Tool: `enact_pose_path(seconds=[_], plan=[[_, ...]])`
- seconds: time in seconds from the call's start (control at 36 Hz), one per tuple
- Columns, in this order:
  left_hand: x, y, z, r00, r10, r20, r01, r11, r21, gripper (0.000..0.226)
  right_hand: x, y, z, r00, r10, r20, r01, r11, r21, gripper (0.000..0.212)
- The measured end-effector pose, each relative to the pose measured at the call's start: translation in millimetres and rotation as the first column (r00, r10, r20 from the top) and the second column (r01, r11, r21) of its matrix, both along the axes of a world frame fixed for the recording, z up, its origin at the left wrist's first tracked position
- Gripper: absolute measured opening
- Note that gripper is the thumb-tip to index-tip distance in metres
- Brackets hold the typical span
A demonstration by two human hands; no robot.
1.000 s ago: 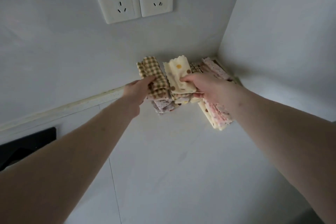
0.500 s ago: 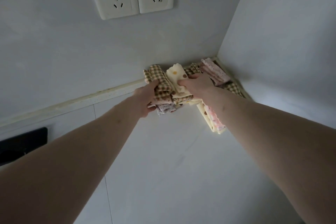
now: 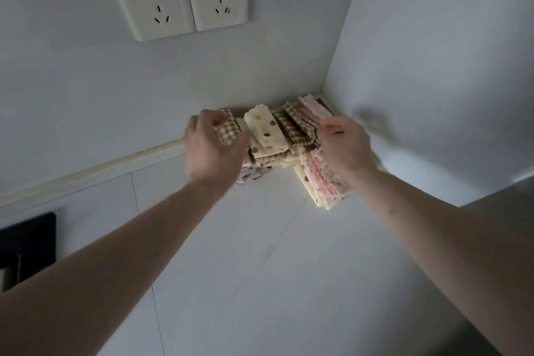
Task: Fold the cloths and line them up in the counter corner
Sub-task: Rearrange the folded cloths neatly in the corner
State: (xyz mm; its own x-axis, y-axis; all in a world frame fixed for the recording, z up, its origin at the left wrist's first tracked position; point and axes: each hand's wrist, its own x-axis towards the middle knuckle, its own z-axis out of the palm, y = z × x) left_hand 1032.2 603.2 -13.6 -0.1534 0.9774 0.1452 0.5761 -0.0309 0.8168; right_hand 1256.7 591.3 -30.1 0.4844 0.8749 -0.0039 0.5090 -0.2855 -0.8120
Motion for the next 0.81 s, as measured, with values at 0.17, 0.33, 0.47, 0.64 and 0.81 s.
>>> enact_pose_path(seconds=[0.17, 0.33, 0.47, 0.64, 0.81], plan=[[56, -39, -2, 0.924, -0.382, 0.023, 0.365, 0.861, -0.354, 0.031, 49, -30, -17, 0.987, -0.036, 0.158, 0.059, 0.988, -0.144, 0.029], [103, -47, -31, 0.952, -0.250, 0.176, 0.297, 0.625, -0.722, 0.072, 69, -42, -38, 0.985, 0.028, 0.169, 0.037, 0.929, -0.367, 0.041], [132, -40, -43, 0.972, -0.009, 0.234, 0.200, 0.551, -0.810, 0.072, 72, -41, -50, 0.985, 0.012, 0.175, 0.064, 0.903, -0.425, 0.041], [151, -29, -61, 0.959, 0.137, 0.249, 0.128, 0.574, -0.809, 0.069, 69, -36, -48, 0.991, -0.009, 0.133, 0.080, 0.842, -0.534, 0.037], [151, -28, -69, 0.954, 0.105, 0.281, 0.162, 0.607, -0.778, 0.031, 71, -32, -48, 0.997, -0.044, 0.064, 0.074, 0.796, -0.600, 0.036]])
